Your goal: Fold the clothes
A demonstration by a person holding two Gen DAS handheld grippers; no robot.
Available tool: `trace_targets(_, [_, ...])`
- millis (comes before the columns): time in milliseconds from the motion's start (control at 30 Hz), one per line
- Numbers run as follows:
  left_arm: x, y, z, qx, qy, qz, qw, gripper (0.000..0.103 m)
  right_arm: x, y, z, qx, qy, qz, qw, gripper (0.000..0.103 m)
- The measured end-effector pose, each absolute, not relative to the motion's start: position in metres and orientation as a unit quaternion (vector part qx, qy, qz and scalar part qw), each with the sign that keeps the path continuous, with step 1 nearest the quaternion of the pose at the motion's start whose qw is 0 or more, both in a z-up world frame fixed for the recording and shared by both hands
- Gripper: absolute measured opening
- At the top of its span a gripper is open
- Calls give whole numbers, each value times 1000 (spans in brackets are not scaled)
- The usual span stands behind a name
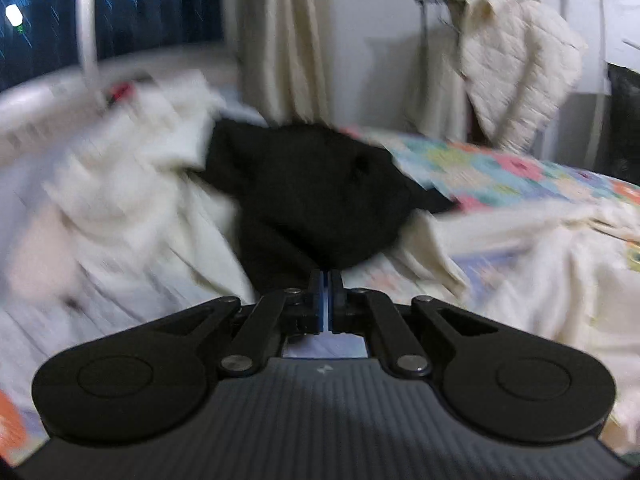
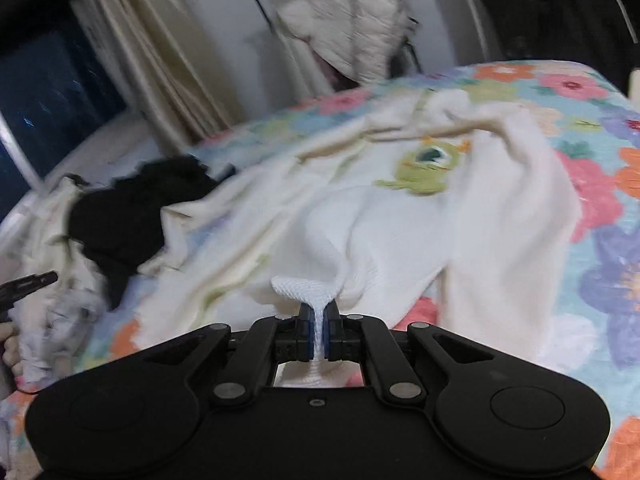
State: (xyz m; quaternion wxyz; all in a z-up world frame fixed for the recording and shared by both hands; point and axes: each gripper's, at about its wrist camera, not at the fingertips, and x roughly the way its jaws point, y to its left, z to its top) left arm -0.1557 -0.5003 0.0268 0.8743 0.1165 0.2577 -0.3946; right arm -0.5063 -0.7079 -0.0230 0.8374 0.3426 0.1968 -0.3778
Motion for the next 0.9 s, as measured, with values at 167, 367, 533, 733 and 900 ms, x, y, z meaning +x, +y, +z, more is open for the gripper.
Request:
trace_targets(167, [-165, -534, -28, 86, 366, -484, 790, 21, -496, -705, -23, 321, 210, -377, 843, 6])
trace_targets(367, [-169, -576, -75, 119, 398, -499, 761, 55, -491, -709, -29, 320, 224, -382, 838, 7])
trace_targets(533, [-155, -592, -95, 130, 395, -495, 763, 79, -492, -713, -32, 323, 224, -382, 836, 9])
trace_targets(733, [-183, -611, -91, 183, 333, -523, 763, 3, -495, -712, -27, 311, 201, -392, 842, 9])
trace_targets(900, [-160, -549, -18, 84, 276, -459, 840, 3, -521, -691, 7, 304, 137, -389, 859, 8])
